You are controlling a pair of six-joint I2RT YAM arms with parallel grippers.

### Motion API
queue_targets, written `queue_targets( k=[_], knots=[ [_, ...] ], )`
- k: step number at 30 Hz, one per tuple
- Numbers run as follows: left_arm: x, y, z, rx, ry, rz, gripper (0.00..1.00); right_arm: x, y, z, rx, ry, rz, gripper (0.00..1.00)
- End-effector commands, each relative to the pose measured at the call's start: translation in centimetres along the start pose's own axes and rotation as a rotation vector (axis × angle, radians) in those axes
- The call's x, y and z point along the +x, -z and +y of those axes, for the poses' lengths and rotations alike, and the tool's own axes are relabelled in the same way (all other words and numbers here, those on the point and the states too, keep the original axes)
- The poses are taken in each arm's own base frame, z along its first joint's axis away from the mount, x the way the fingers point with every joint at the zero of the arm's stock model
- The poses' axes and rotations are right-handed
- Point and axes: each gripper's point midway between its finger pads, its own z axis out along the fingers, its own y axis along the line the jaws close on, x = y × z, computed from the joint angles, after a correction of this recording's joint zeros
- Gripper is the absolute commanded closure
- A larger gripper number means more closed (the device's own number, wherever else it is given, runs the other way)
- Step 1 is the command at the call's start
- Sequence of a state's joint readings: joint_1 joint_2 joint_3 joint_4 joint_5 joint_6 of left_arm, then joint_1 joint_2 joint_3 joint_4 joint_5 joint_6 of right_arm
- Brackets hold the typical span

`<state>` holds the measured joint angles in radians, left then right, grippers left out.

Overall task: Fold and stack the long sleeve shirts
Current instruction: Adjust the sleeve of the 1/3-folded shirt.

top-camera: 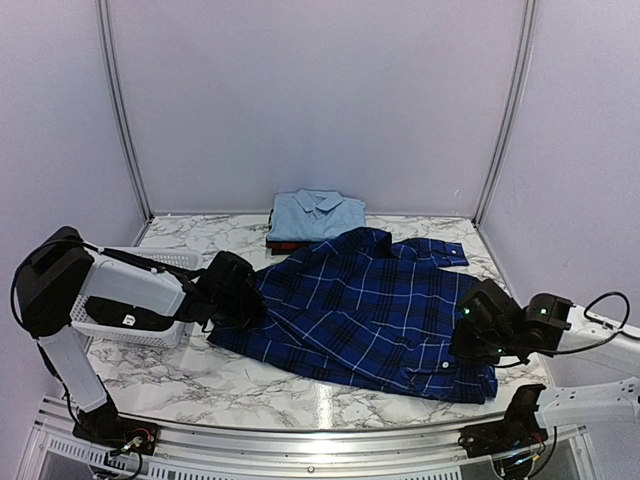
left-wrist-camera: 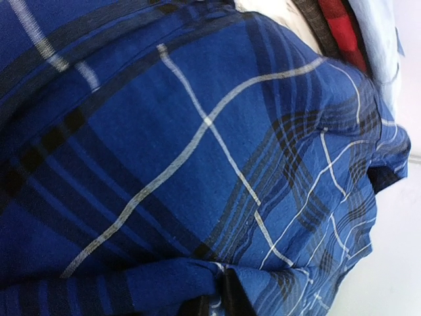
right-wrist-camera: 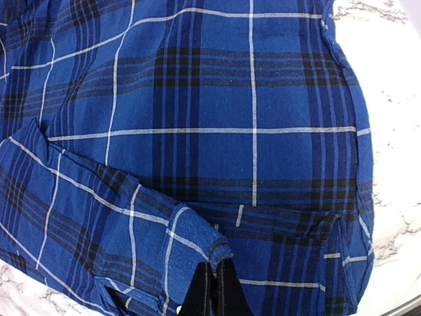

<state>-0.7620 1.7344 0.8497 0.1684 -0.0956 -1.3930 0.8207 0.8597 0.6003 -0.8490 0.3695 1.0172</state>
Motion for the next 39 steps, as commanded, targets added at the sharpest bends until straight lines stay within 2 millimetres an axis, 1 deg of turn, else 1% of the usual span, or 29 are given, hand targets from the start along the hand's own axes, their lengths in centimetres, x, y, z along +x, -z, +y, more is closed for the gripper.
queue_targets(
  k=[1, 3, 12, 15, 23, 24, 25, 26, 30, 35, 37, 39],
  knots=[
    [-0.4, -0.1, -0.2, -0.001, -0.052, 0.001, 0.94, -1.1, 0.9, 0.4, 0.002, 0.011, -0.029, 1.00],
    [-0.3, -0.1, -0.2, -0.002, -0.068, 0.006, 1.00, -1.1, 0.9, 0.2, 0.011, 0.013, -0.026, 1.00],
    [-0.3, 0.3, -0.4, 0.008, -0.128, 0.012, 1.00, -1.9, 0.9, -0.5, 0.073, 0.049, -0.024, 1.00],
    [-0.4, 0.5, -0.8, 0.018, -0.141, 0.007, 1.00, -2.3, 0.8, -0.8, 0.099, 0.064, -0.019, 1.00],
    [-1.4, 1.7, -1.5, 0.008, -0.189, -0.038, 1.00, -3.9, 1.5, -0.9, 0.138, 0.097, -0.044, 1.00],
    [-1.5, 1.7, -1.4, 0.002, -0.194, -0.042, 0.98, -4.1, 1.6, -0.9, 0.146, 0.102, -0.047, 1.00],
    [-1.5, 1.7, -1.3, -0.003, -0.194, -0.044, 0.90, -4.2, 1.7, -1.1, 0.157, 0.107, -0.049, 1.00],
    [-1.5, 1.7, -1.3, -0.003, -0.194, -0.044, 0.86, -4.3, 1.7, -1.2, 0.166, 0.110, -0.048, 1.00],
    [-1.5, 1.4, -1.1, -0.012, -0.207, -0.041, 0.81, -4.3, 1.5, -1.9, 0.192, 0.118, -0.047, 1.00],
    [-1.6, 0.9, -0.9, -0.027, -0.230, -0.033, 0.65, -4.3, 1.3, -2.0, 0.199, 0.108, -0.039, 1.00],
    [-1.8, 1.0, -0.8, -0.029, -0.233, -0.039, 0.57, -4.2, 1.3, -2.2, 0.210, 0.099, -0.038, 1.00],
    [-2.1, 1.1, -0.7, -0.030, -0.231, -0.042, 0.54, -4.3, 1.3, -2.5, 0.217, 0.084, -0.039, 1.00]
  ],
)
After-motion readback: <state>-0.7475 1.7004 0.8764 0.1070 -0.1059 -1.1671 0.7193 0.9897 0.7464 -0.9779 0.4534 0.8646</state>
